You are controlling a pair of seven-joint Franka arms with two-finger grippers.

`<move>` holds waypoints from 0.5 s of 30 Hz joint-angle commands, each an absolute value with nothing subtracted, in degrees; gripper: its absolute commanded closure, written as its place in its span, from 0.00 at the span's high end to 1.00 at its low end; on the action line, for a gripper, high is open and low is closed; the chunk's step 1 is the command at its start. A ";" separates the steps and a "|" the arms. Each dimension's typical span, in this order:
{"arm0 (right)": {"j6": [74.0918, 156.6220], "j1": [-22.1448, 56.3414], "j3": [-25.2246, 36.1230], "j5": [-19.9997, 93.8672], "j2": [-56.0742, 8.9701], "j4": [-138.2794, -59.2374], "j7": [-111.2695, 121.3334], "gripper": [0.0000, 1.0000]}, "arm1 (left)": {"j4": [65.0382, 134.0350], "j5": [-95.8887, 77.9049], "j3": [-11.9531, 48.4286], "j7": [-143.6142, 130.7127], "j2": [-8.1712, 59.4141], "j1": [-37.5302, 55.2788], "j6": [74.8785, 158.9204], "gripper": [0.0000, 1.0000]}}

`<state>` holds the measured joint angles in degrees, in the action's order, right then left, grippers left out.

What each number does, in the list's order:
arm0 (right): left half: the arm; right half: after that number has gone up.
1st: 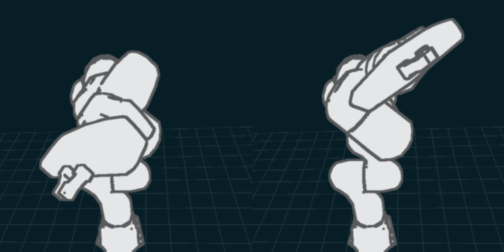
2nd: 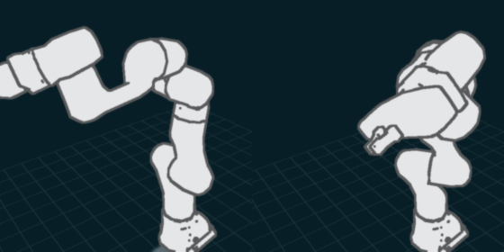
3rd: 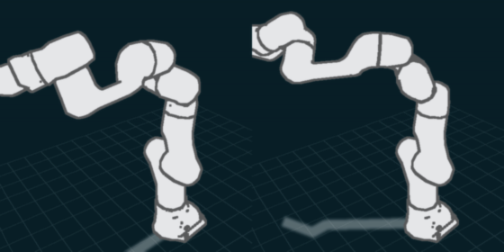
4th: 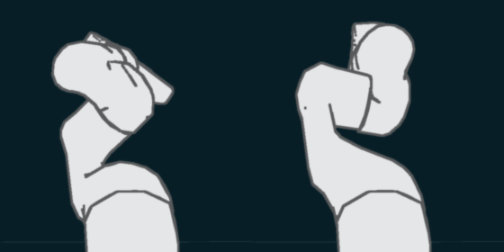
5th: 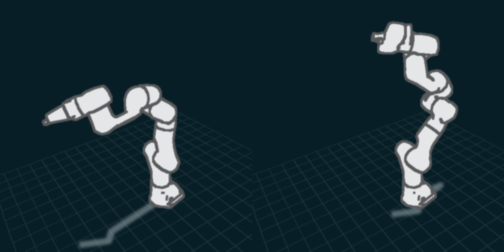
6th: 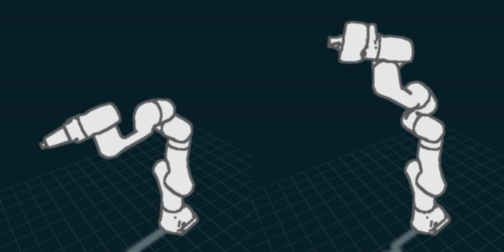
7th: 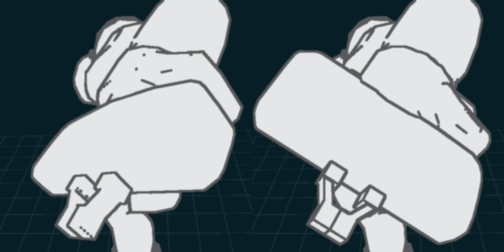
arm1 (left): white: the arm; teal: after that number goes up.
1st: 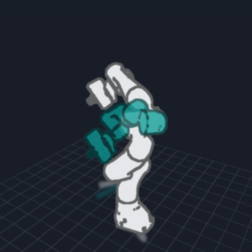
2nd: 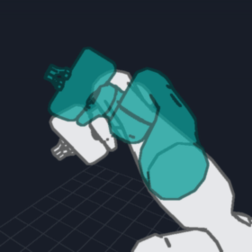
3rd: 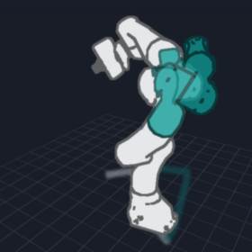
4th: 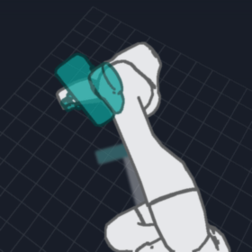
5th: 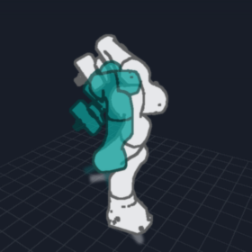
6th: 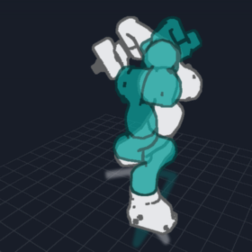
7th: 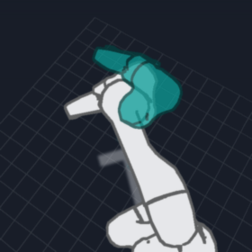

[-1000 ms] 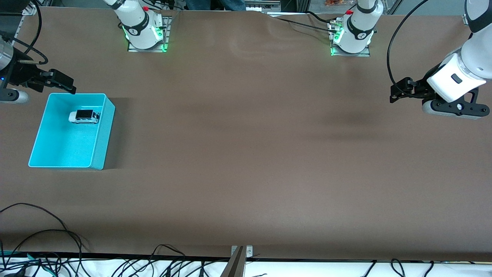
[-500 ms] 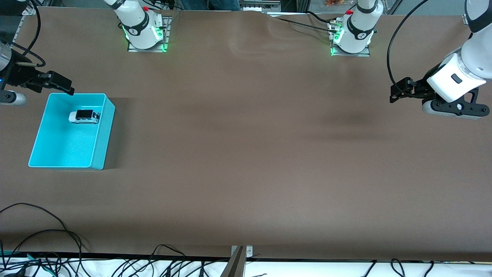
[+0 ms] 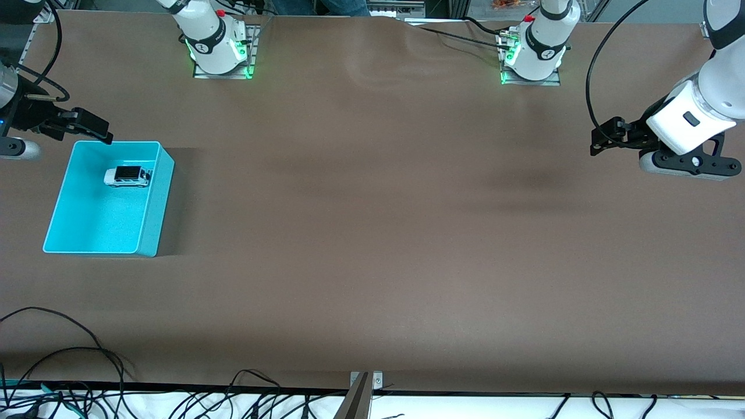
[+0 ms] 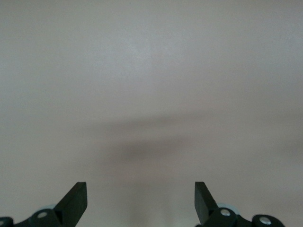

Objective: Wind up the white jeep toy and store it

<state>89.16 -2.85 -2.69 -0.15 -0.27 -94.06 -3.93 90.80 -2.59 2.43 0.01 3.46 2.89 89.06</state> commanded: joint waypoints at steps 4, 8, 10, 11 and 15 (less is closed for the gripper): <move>89.91 -3.43 -2.46 0.09 0.27 -95.10 -3.43 1.00 | 90.00 -1.23 2.55 -0.44 3.34 2.81 88.33 1.00; 89.82 -3.43 -2.46 1.05 0.26 -95.19 -3.43 1.00 | 90.00 -1.23 2.46 -0.44 3.43 2.81 88.33 1.00; 89.91 -3.43 -2.46 1.05 0.26 -95.19 -3.17 1.00 | 90.00 -1.23 2.37 -0.44 3.43 2.81 88.33 1.00; 89.91 -3.43 -2.46 1.05 0.26 -95.19 -2.82 1.00 | 90.00 -1.23 2.37 -0.44 3.43 2.73 88.33 1.00; 89.82 -3.34 -2.46 1.05 0.35 -95.19 -2.29 1.00 | 90.00 -1.23 2.37 -0.44 3.43 2.72 88.33 1.00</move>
